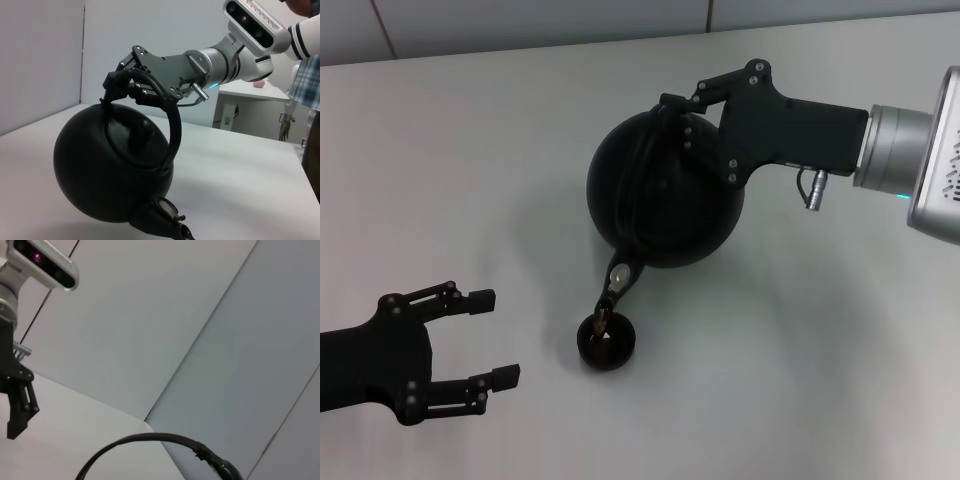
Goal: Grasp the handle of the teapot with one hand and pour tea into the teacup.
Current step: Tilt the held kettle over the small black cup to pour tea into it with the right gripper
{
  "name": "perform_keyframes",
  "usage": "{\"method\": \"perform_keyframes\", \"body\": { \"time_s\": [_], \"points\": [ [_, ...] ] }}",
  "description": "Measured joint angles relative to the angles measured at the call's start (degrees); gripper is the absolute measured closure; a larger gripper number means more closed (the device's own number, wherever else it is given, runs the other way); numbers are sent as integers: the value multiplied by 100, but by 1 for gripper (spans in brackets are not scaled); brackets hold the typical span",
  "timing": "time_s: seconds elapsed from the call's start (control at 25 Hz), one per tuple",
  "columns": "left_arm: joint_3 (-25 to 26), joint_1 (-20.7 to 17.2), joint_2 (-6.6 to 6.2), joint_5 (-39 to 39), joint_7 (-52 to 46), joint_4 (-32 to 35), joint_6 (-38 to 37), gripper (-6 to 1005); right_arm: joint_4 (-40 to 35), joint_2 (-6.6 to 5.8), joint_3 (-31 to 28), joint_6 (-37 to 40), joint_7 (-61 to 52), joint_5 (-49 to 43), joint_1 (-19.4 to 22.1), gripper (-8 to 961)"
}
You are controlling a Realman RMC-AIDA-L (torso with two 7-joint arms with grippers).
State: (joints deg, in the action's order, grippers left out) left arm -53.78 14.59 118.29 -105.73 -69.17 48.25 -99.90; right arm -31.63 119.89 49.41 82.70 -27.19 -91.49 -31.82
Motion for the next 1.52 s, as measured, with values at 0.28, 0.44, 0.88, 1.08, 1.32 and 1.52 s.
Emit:
{"method": "perform_keyframes", "body": {
  "time_s": [0.28, 0.44, 0.88, 1.08, 1.32, 1.52],
  "points": [
    [0, 9, 0, 0, 0, 0, 7, 157, -17, -1, 48, -8, 82, 14, 1, 859],
    [0, 9, -4, 0, 0, 0, 14, 157, -31, -1, 55, -8, 82, 15, -3, 859],
    [-8, 25, -9, 0, 20, 0, 78, 157, -57, -1, 73, -9, 279, 18, 4, 859],
    [-28, 56, -9, 0, 24, 0, 88, 157, -25, 0, 76, -9, 520, 18, 2, 862],
    [-27, 61, -9, 0, 13, 0, 105, 157, -36, -1, 81, -8, 534, 18, -12, 862],
    [-7, 68, -7, 0, 15, 0, 109, 157, -32, -1, 90, -9, 636, 18, -25, 862]
  ]
}}
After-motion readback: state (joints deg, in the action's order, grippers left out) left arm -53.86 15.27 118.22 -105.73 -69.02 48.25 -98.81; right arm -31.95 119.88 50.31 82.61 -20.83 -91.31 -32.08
